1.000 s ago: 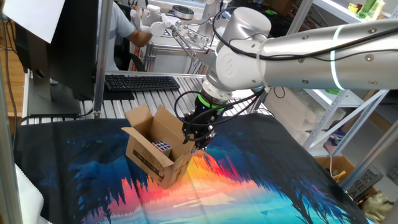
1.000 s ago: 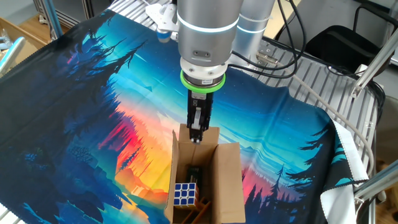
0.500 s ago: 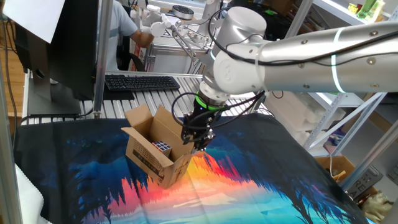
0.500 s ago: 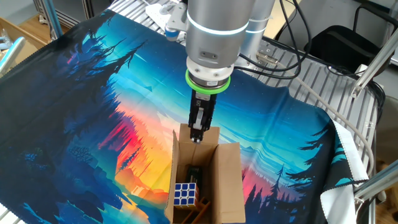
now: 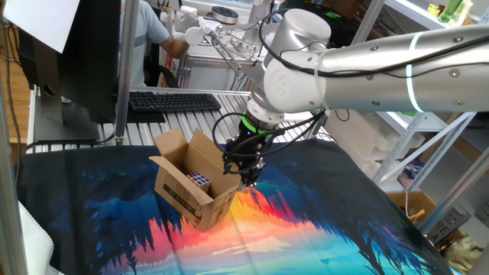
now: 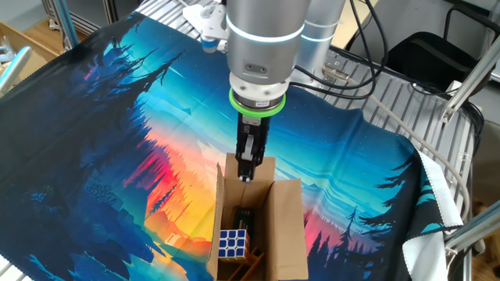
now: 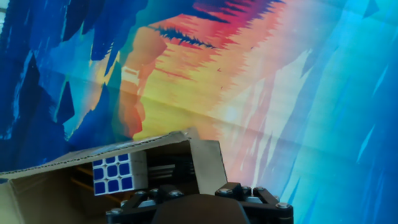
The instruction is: Cover the box
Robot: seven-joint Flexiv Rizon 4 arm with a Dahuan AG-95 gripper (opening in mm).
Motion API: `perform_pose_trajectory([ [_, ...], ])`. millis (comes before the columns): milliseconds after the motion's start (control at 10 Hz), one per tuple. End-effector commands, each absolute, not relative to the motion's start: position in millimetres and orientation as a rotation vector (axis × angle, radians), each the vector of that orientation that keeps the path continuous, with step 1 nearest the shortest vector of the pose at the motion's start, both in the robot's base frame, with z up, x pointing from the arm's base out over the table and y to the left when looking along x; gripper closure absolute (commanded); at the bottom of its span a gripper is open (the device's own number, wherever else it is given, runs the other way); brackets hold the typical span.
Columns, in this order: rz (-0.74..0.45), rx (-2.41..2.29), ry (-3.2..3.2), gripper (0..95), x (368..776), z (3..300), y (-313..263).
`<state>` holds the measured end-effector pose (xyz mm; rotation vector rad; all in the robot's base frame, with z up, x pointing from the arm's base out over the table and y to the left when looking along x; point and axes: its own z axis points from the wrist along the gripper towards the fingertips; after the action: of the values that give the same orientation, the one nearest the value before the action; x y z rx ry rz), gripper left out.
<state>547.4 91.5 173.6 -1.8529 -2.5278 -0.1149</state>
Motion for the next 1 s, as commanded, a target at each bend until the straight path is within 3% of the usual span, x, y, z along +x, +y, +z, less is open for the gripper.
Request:
perform_pose_trajectory([
  [100,-0.110,-1.824,-2.548,38.0,549.6,173.5,91.6],
  [700,-0.081,-1.667,-2.647,38.0,549.6,173.5,91.6],
  [1000,-0.143,-1.585,-2.667,38.0,549.6,173.5,91.6],
])
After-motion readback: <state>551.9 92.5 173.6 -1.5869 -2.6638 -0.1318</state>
